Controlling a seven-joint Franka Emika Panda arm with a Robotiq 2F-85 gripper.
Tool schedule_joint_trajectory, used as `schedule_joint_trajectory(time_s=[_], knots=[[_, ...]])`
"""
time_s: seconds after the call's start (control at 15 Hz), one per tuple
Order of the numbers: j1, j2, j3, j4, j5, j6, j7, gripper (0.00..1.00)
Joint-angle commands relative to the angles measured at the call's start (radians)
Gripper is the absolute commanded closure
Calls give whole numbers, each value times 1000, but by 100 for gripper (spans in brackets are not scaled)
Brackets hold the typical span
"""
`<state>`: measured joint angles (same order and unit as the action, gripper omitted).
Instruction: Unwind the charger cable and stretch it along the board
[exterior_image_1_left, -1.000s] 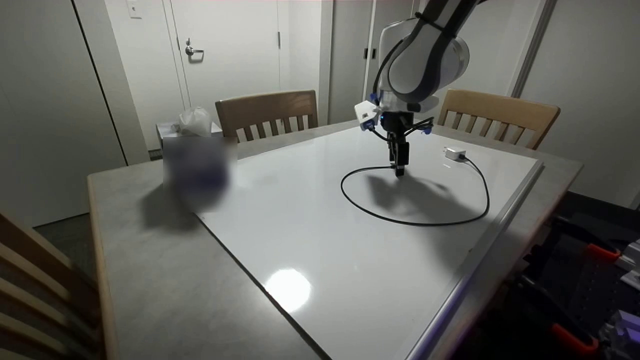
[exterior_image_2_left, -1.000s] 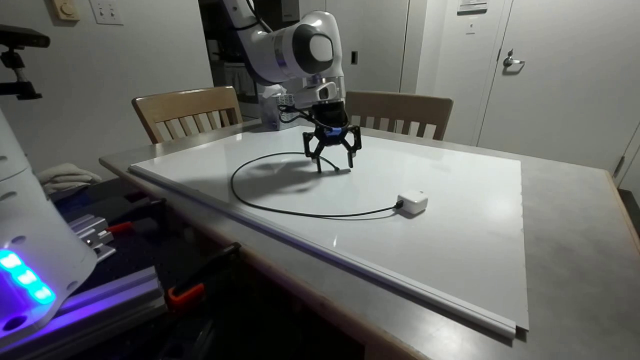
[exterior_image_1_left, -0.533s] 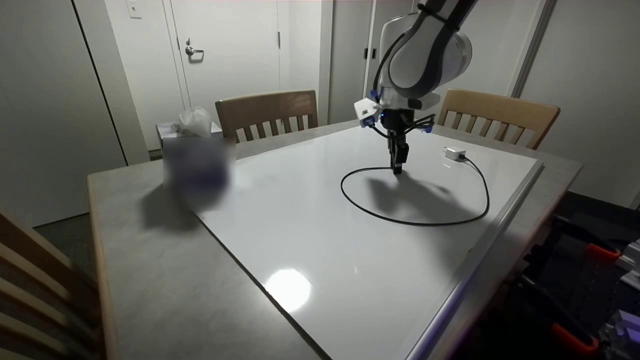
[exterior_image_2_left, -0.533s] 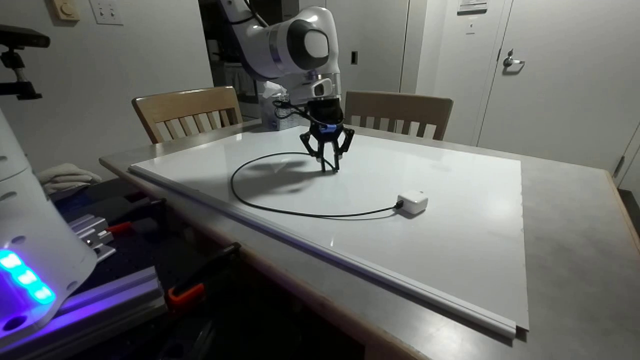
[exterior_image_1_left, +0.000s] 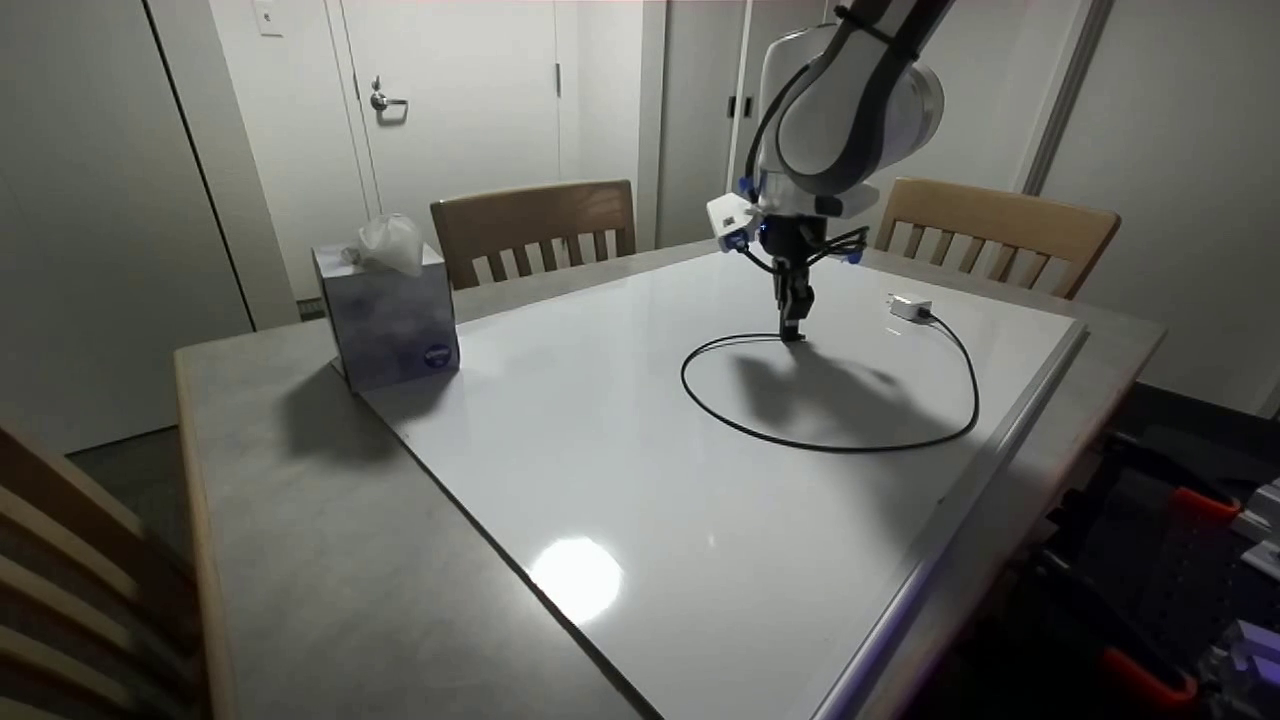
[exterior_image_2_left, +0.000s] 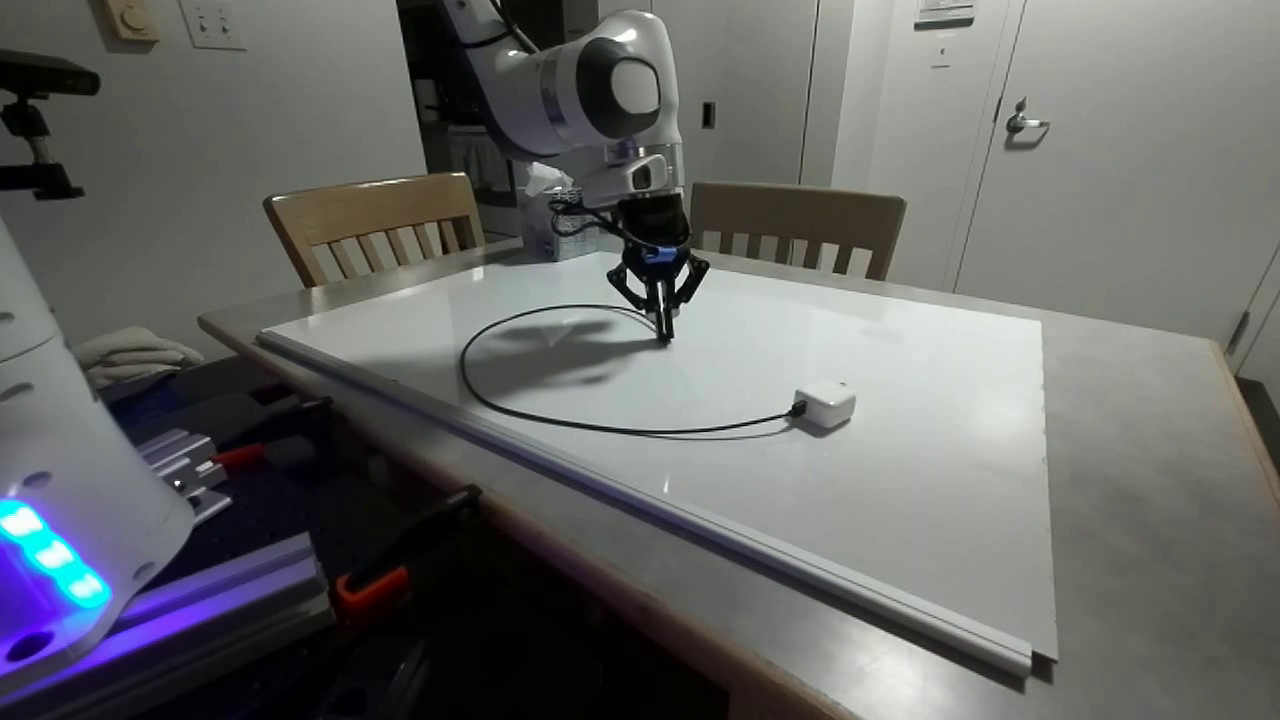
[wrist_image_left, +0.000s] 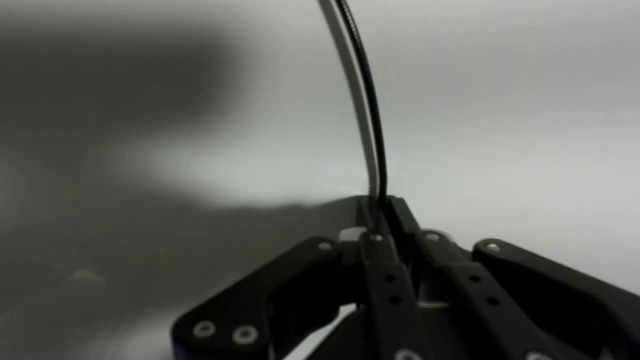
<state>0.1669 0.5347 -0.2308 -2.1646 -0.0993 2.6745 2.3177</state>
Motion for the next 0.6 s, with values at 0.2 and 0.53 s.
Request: schedule_joint_trajectory(time_s=[0.2, 0.53], knots=[[-63, 90, 70, 172, 18, -50, -214, 99], [-29, 171, 54, 338, 13, -218, -281, 99]])
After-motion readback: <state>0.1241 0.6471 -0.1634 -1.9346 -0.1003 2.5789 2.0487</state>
